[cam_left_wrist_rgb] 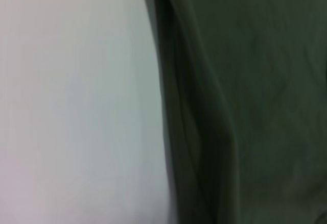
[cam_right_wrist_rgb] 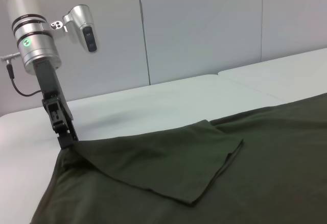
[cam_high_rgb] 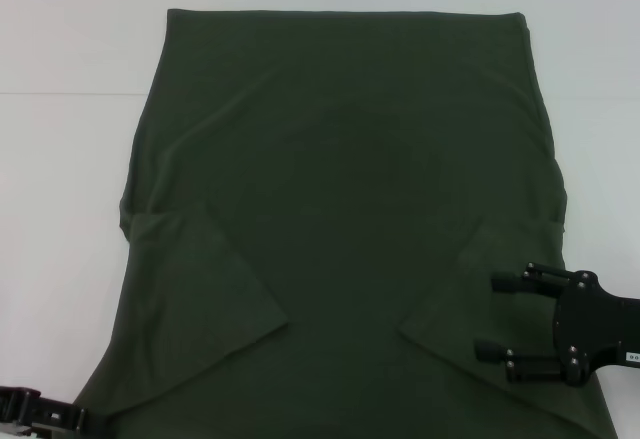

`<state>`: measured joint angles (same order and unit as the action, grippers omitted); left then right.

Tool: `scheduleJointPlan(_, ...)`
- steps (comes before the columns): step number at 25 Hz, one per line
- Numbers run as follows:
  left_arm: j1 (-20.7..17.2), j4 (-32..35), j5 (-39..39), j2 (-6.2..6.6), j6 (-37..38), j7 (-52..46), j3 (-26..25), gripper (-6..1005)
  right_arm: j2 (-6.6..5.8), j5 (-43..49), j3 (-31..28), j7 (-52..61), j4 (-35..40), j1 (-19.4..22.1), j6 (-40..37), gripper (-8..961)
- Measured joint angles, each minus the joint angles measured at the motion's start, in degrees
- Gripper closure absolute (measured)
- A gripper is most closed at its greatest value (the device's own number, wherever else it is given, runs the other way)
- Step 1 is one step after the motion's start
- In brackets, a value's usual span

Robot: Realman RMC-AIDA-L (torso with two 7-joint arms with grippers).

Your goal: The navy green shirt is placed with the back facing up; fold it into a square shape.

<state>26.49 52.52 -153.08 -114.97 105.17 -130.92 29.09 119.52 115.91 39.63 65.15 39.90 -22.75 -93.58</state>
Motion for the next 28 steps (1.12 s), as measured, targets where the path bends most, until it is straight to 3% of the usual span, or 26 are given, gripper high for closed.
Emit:
scheduleJointPlan(4, -0.5, 2.8, -0.7, -0.98, -1.1, -0.2, 0.9, 140, -0.02, -0.2, 0.0, 0.5, 0.1, 0.0, -0.2, 57)
scheduleJointPlan(7, -1.0, 5.0, -1.2, -1.81, -1.3, 0.2, 1.7, 255, -0.2, -0.3, -0.1, 1.0, 0.2, 0.0, -0.3, 57)
scheduleJointPlan(14, -1.3, 5.2, -1.5, -2.48, -1.5, 1.6, 3.8, 578, -0.27, -0.3, -0.2, 1.2, 0.2, 0.0, -0.5, 57)
scheduleJointPlan(28, -1.0, 5.7, -1.3, -2.85, -1.4, 3.4, 3.9, 970, -0.27, -0.2, -0.6, 1.9, 1.0, -0.1, -0.4, 58)
